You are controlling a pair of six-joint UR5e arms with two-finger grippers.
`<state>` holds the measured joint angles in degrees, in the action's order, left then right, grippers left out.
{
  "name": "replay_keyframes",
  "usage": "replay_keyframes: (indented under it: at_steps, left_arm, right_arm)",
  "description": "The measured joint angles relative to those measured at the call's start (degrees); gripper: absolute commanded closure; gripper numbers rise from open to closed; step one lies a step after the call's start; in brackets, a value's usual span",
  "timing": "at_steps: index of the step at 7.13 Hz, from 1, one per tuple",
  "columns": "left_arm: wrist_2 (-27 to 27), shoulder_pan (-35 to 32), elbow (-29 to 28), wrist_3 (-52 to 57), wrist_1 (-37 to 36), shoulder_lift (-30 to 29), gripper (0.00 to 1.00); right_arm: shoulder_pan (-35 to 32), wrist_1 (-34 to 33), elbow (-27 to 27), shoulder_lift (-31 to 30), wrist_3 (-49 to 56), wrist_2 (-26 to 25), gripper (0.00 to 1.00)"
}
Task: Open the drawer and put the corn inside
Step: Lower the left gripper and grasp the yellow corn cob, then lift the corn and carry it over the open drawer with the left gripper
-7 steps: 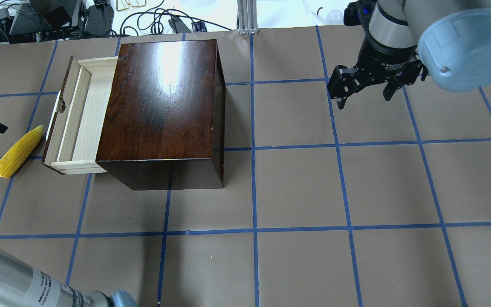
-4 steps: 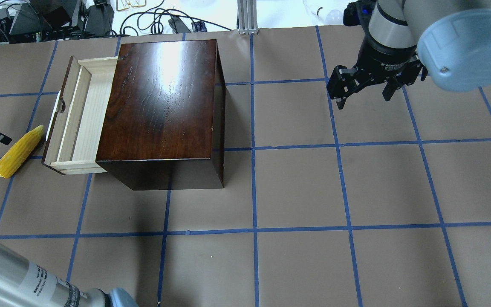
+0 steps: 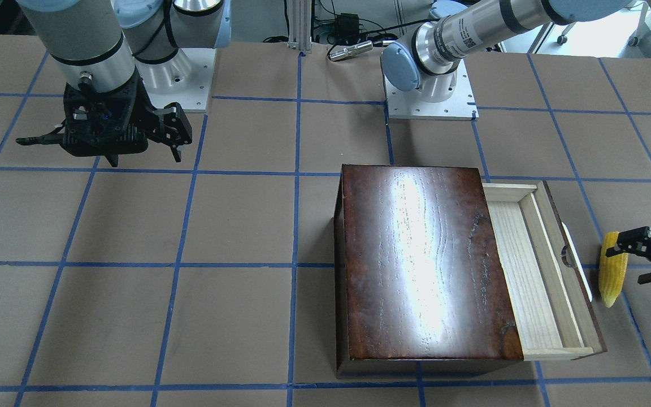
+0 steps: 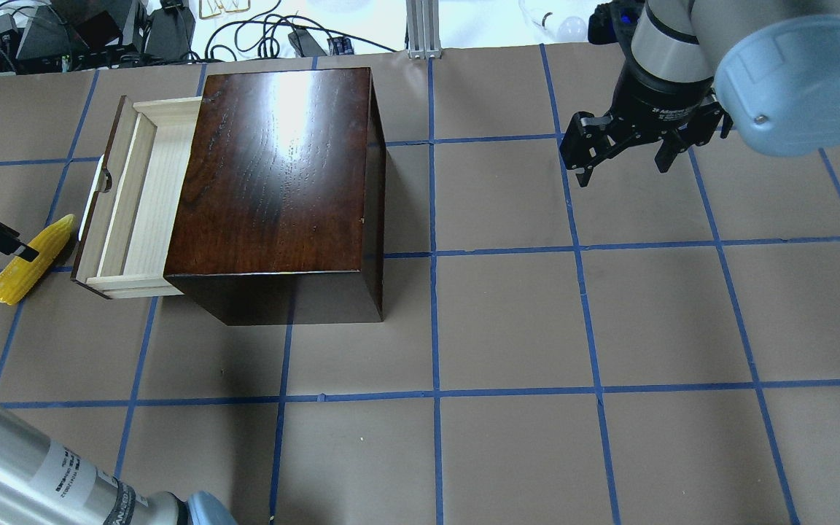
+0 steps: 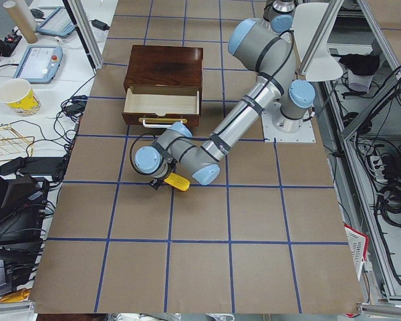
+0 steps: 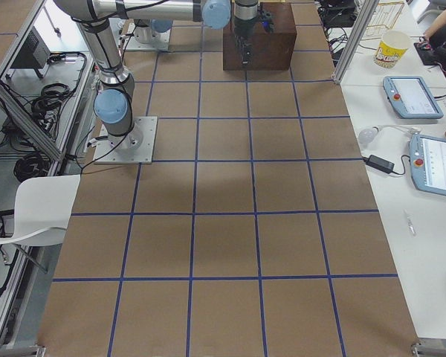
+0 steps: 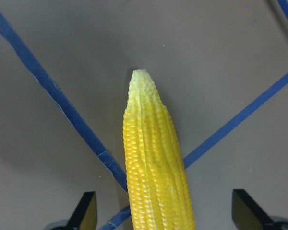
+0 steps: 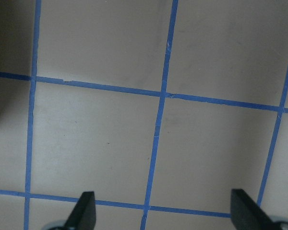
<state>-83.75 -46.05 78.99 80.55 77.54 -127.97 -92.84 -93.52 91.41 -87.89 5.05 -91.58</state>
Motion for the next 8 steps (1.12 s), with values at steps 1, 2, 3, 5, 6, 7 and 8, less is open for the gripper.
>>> replay_keyframes:
  at_steps: [1,2,3,5,6,7,8]
  left_arm:
    - [0.0,0.0,0.2,0.0,-0.1,-0.6,0.00]
    - [-0.1,0.0,0.4,0.0,-0.1,-1.0,0.53]
    - [-0.1,0.0,0.5,0.0,-0.1,-1.1,1.00]
    - [-1.5,0.0,0.4,-0.3,-0.1,-1.2,1.00]
    - [-2.2,0.0,0.4,-0.6,-0.1,-1.0,1.00]
    - [-2.6,0.0,0.1,-1.3,0.0,-0.7,1.00]
    - [-2.7,-0.3,-0.2,-3.9,0.3,0.1,1.00]
  right_arm:
    - [0.0,0.0,0.0,0.0,0.0,0.0,0.00]
    - [-0.1,0.0,0.0,0.0,0.0,0.0,0.00]
    - [-0.1,0.0,0.0,0.0,0.0,0.0,0.00]
    - [0.0,0.0,0.0,0.0,0.0,0.0,0.00]
    - [0.0,0.0,0.0,0.0,0.0,0.0,0.00]
    - [0.0,0.0,0.0,0.0,0.0,0.0,0.00]
    - [0.0,0.0,0.0,0.0,0.0,0.0,0.00]
